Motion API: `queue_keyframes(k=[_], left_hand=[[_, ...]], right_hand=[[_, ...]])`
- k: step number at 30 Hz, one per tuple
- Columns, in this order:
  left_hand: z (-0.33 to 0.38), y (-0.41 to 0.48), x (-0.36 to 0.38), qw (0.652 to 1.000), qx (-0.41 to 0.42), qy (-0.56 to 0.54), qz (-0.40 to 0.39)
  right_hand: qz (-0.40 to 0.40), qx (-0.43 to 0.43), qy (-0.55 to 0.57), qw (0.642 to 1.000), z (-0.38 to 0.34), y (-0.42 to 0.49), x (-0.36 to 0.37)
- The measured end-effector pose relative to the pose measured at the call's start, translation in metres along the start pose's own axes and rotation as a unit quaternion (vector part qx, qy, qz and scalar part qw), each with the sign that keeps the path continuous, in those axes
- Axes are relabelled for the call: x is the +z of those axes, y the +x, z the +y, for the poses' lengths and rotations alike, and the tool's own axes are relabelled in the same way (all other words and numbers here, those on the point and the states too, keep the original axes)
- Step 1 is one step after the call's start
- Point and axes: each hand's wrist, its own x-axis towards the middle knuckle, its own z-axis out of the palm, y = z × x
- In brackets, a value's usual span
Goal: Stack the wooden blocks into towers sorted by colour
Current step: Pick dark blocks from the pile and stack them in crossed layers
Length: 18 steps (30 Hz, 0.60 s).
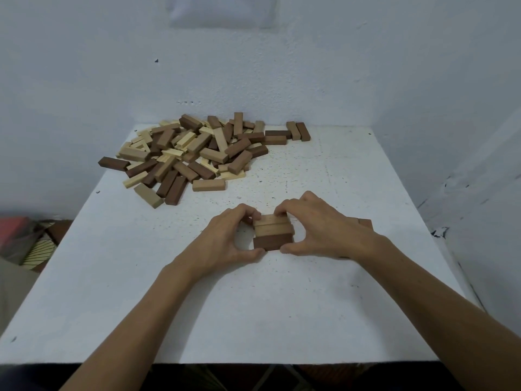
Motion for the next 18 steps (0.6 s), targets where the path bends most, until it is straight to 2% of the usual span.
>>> queue_keyframes(k=[7,12,18], left_hand=[[0.03,0.025,-0.002,0.998,0.047,0.024,-0.016],[0.071,0.047,0.023,0.995,0.087,0.03,-0.041],[0.091,0.059,0.056,0.993,0.094,0.03,-0.067]], right_hand=[[0.04,0.033,0.038,0.998,0.021,-0.02,-0.02],[0.067,0.075,0.056,0.993,0.047,-0.068,-0.039],[0.075,0.096,0.064,0.99,0.074,-0.101,-0.038]])
